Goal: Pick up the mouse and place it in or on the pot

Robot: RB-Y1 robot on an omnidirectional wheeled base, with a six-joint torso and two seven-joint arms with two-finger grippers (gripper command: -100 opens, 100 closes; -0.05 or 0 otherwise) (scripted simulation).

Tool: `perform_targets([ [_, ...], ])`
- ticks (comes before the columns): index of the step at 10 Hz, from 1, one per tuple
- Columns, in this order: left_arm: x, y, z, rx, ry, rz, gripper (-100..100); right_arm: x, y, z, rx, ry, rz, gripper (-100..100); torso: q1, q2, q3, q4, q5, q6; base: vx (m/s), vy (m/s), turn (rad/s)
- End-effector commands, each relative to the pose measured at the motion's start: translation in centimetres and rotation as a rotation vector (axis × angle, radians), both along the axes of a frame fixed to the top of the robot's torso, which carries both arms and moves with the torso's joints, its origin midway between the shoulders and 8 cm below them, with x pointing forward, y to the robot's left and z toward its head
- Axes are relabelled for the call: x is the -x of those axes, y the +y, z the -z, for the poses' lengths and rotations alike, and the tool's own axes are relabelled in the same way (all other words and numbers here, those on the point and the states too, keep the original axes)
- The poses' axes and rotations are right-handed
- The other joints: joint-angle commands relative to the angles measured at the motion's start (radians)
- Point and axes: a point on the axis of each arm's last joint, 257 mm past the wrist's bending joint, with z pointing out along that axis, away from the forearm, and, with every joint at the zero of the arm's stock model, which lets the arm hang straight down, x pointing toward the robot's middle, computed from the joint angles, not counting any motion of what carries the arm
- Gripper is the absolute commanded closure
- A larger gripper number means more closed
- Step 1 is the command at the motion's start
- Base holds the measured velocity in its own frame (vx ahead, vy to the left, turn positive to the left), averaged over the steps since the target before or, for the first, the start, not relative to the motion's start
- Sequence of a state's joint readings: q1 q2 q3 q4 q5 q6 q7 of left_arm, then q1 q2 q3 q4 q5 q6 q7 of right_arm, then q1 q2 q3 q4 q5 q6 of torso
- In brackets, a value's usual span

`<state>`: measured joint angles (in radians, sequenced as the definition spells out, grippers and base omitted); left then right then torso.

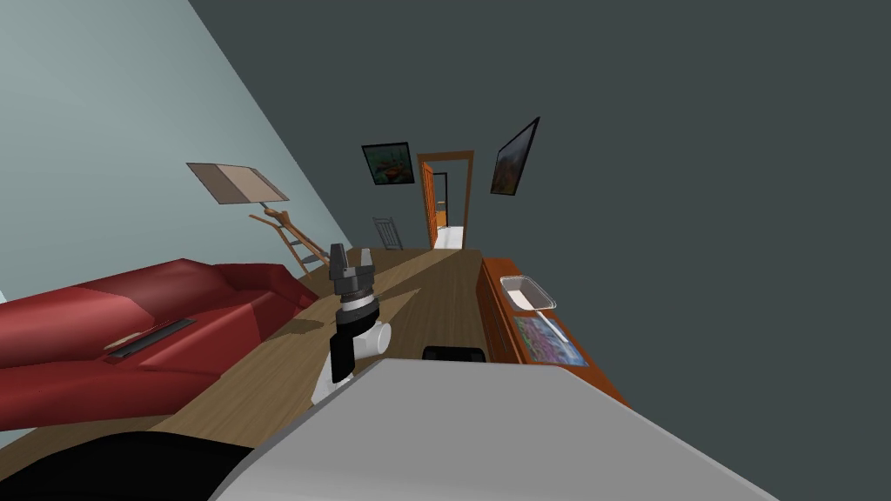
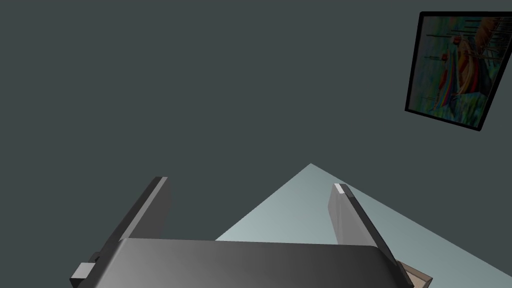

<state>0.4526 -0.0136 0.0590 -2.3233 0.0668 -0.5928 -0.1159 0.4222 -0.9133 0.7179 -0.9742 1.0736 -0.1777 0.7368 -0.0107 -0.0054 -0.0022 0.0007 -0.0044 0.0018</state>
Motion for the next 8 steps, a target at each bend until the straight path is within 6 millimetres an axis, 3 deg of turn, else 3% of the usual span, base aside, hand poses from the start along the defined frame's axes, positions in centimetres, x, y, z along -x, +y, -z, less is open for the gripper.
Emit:
perform_targets([
  [1,0.0,0.0,0.0,0.0,0.0,0.0,0,0.8,0.3,-0.2,-0.005,-0.001,0.006,100,0.0,0.0,0.0,0.0,0.0,0.0,0.047,-0.003,-0.004],
  [8,0.0,0.0,0.0,0.0,0.0,0.0,0,2.9,0.7,-1.0,0.0,0.001,-0.006,100,0.001,0.0,0.0,0.0,0.001,0.0,0.033,-0.007,-0.004],
])
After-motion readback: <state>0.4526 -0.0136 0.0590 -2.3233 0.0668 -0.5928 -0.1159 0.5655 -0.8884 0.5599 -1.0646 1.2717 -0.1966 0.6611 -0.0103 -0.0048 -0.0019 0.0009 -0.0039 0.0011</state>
